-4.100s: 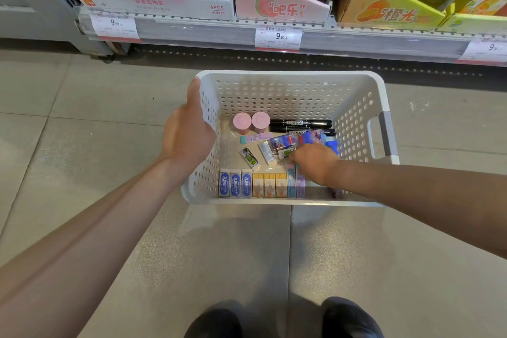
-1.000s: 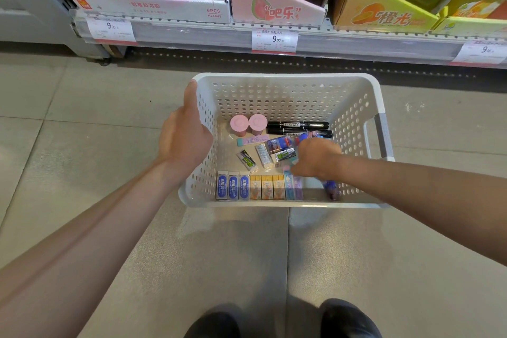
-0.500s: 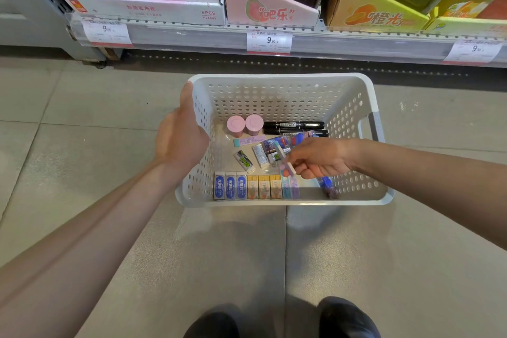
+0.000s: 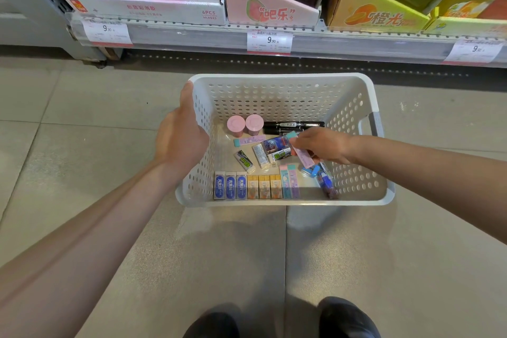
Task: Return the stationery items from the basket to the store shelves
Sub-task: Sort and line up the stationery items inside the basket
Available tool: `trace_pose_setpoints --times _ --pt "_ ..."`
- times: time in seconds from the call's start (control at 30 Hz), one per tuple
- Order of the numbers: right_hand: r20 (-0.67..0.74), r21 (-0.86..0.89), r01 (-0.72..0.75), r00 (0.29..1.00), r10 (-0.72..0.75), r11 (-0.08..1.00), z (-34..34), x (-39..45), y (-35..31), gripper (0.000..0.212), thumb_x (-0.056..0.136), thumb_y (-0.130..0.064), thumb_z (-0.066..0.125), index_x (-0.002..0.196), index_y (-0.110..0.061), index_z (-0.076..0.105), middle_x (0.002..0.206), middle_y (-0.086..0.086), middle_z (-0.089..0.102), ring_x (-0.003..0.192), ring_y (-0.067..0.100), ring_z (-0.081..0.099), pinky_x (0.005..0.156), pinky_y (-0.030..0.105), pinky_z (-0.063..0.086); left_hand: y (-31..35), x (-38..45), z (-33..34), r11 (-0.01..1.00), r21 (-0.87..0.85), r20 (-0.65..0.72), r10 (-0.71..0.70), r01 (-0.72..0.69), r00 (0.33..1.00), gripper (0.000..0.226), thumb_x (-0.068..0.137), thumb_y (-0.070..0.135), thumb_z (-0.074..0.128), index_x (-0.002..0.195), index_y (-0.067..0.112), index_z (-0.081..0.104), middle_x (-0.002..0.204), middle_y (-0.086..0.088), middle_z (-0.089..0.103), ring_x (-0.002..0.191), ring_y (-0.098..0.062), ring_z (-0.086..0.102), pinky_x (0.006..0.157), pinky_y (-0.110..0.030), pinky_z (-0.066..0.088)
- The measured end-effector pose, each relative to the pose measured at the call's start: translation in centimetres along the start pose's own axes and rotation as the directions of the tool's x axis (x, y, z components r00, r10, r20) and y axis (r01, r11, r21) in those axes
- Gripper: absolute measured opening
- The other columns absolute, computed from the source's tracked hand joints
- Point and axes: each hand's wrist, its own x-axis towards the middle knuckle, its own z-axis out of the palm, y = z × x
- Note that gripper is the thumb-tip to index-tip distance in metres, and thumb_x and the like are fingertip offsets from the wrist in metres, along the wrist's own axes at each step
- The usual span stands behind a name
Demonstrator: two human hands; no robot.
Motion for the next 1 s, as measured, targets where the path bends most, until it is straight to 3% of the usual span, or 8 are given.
trace_pose_setpoints --times 0.13,0.23,0.33,0.47,0.63,0.8,0.9,1.0 --pt "-0.119 -0.411 0.071 0.984 -0.131 0.909 -0.6 0.5 -0.2 0.027 0.093 -0.008 0.052 0.120 -0.009 0.054 0.065 -0.006 0.045 0.057 0.006 0.042 0.049 0.016 0.032 -0.1 0.1 0.2 1.000 -0.004 0.001 0.003 -0.003 1.000 0.069 0.087 -0.003 0.043 0.147 0.015 0.013 0.086 -0.008 0.051 0.058 -0.012 0.045 0.042 -0.024 0.028" --pt "-0.131 -0.551 0.041 0.982 -0.135 0.834 -0.5 0.8 0.1 0.035 0.088 -0.003 0.055 0.122 -0.010 0.055 0.079 -0.006 0.050 0.072 0.013 0.048 0.051 0.018 0.033 -0.3 0.2 0.3 1.000 0.002 -0.002 0.010 -0.010 1.000 0.069 0.088 -0.002 0.044 0.147 0.016 0.012 0.089 -0.008 0.051 0.062 -0.016 0.049 0.043 -0.025 0.030" --pt "-0.124 -0.558 -0.003 0.989 -0.081 0.830 0.1 1.2 0.5 0.028 0.085 0.001 0.057 0.112 -0.007 0.061 0.101 0.003 0.057 0.086 0.015 0.050 0.058 0.019 0.042 -0.4 0.3 0.4 1.000 0.021 -0.013 0.007 -0.007 1.000 0.070 0.087 -0.002 0.044 0.147 0.016 0.012 0.086 -0.009 0.053 0.063 -0.019 0.051 0.043 -0.028 0.035" --pt "-0.118 -0.505 -0.064 0.993 0.005 0.861 0.9 1.5 0.8 0.020 0.087 0.000 0.057 0.103 -0.008 0.065 0.100 0.007 0.062 0.079 0.018 0.060 0.071 0.028 0.055 -0.7 0.5 0.6 0.999 0.035 -0.018 0.015 -0.014 1.000 0.069 0.087 -0.002 0.044 0.146 0.015 0.013 0.080 -0.011 0.053 0.061 -0.022 0.052 0.042 -0.028 0.032" --pt "-0.136 -0.580 -0.114 0.990 0.042 0.806 1.9 1.9 1.5 0.022 0.085 -0.003 0.060 0.106 -0.004 0.067 0.110 0.007 0.068 0.100 0.021 0.064 0.087 0.030 0.054 -0.6 0.4 0.6 0.999 0.041 -0.018 0.016 -0.015 1.000 0.069 0.087 -0.002 0.045 0.146 0.015 0.013 0.085 -0.011 0.053 0.066 -0.024 0.053 0.043 -0.027 0.032" --pt "-0.039 -0.618 -0.145 0.987 0.155 0.773 2.2 2.0 1.4 0.031 0.087 -0.005 0.063 0.117 0.000 0.059 0.101 0.012 0.072 0.091 0.019 0.070 0.083 0.032 0.056 -0.6 0.4 0.6 0.999 0.036 -0.013 0.021 -0.021 1.000 0.069 0.087 -0.002 0.044 0.146 0.015 0.013 0.088 -0.011 0.053 0.067 -0.023 0.054 0.042 -0.026 0.031" --pt "0.017 -0.594 -0.173 0.974 0.228 0.786 2.5 2.1 1.5 0.048 0.092 0.005 0.049 0.138 0.001 0.036 0.107 0.022 0.068 0.093 0.028 0.069 0.066 0.030 0.055 -0.6 0.5 0.6 0.999 0.035 -0.016 0.022 -0.021 1.000 0.069 0.087 -0.002 0.045 0.146 0.015 0.014 0.090 -0.011 0.053 0.066 -0.023 0.054 0.043 -0.026 0.033" --pt "0.017 -0.678 -0.151 0.975 0.220 0.719 2.6 1.7 1.6 0.037 0.089 0.006 0.050 0.126 0.006 0.049 0.101 0.015 0.064 0.082 0.024 0.062 0.049 0.022 0.044 -0.7 0.4 0.6 0.999 0.036 -0.018 0.029 -0.028 0.999 0.069 0.087 -0.003 0.045 0.146 0.014 0.014 0.087 -0.009 0.052 0.063 -0.020 0.052 0.042 -0.026 0.033"
